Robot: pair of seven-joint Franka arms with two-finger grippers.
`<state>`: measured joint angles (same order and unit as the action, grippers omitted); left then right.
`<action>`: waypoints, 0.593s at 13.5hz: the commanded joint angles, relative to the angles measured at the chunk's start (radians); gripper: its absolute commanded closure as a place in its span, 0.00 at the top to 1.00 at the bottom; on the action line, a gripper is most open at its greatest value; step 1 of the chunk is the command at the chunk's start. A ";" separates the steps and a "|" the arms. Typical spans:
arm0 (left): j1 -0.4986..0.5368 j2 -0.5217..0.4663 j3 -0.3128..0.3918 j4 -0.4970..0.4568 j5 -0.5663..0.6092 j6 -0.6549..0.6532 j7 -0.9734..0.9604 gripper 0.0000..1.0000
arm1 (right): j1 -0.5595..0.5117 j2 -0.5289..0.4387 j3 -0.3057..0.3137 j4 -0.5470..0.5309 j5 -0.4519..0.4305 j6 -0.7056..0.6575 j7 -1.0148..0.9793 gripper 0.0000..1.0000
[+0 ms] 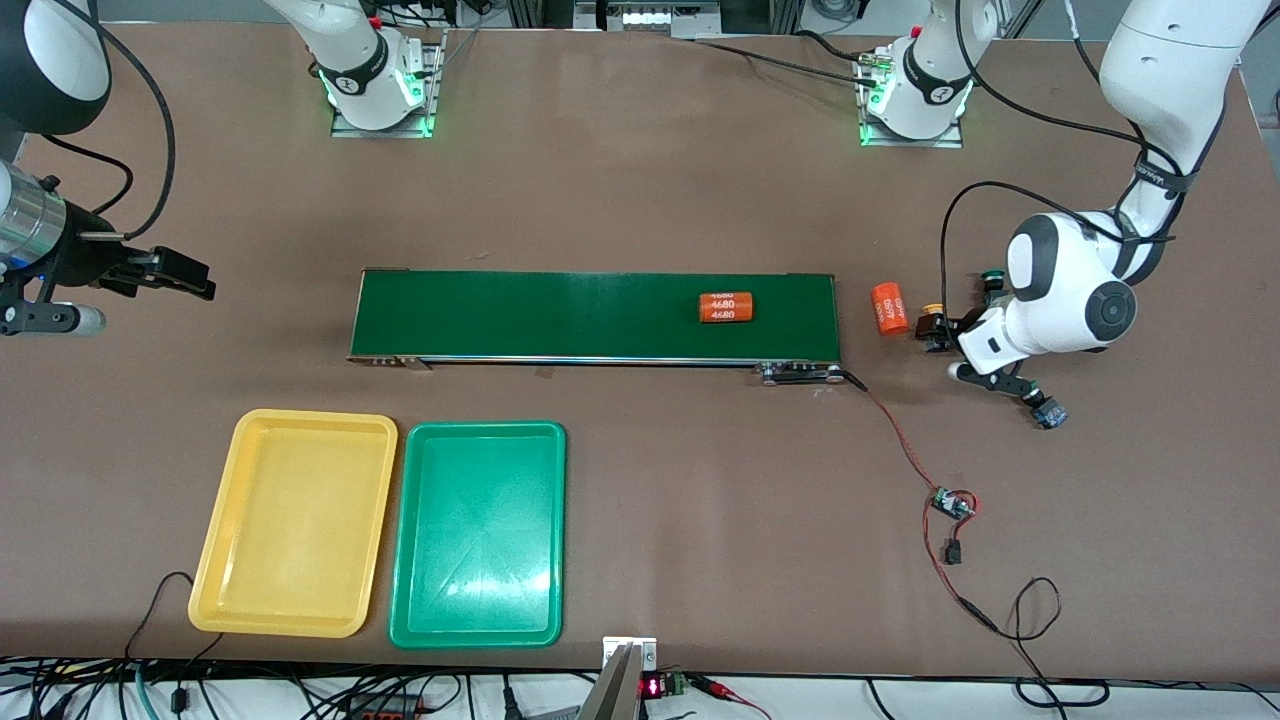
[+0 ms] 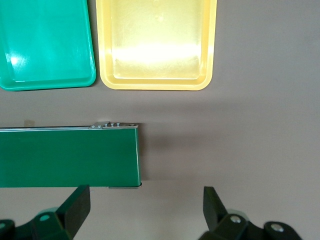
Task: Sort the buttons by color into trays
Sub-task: 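Move the left gripper back and grasp a blue push button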
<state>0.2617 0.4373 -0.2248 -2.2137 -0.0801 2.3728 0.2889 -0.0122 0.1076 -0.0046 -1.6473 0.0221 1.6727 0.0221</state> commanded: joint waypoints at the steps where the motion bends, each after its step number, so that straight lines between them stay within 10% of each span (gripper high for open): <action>1: 0.004 -0.035 -0.005 -0.026 -0.018 0.002 0.002 0.18 | -0.006 -0.009 0.005 -0.008 0.009 0.001 -0.017 1.00; 3: 0.004 -0.081 -0.016 -0.017 -0.017 -0.047 0.003 0.02 | -0.006 -0.011 0.005 -0.008 0.009 0.001 -0.019 1.00; 8: -0.013 -0.183 -0.068 0.048 -0.017 -0.161 0.003 0.00 | -0.008 -0.009 0.005 -0.008 0.009 0.002 -0.019 1.00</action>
<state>0.2574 0.3109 -0.2661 -2.1843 -0.0801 2.2691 0.2900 -0.0122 0.1076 -0.0045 -1.6473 0.0221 1.6727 0.0208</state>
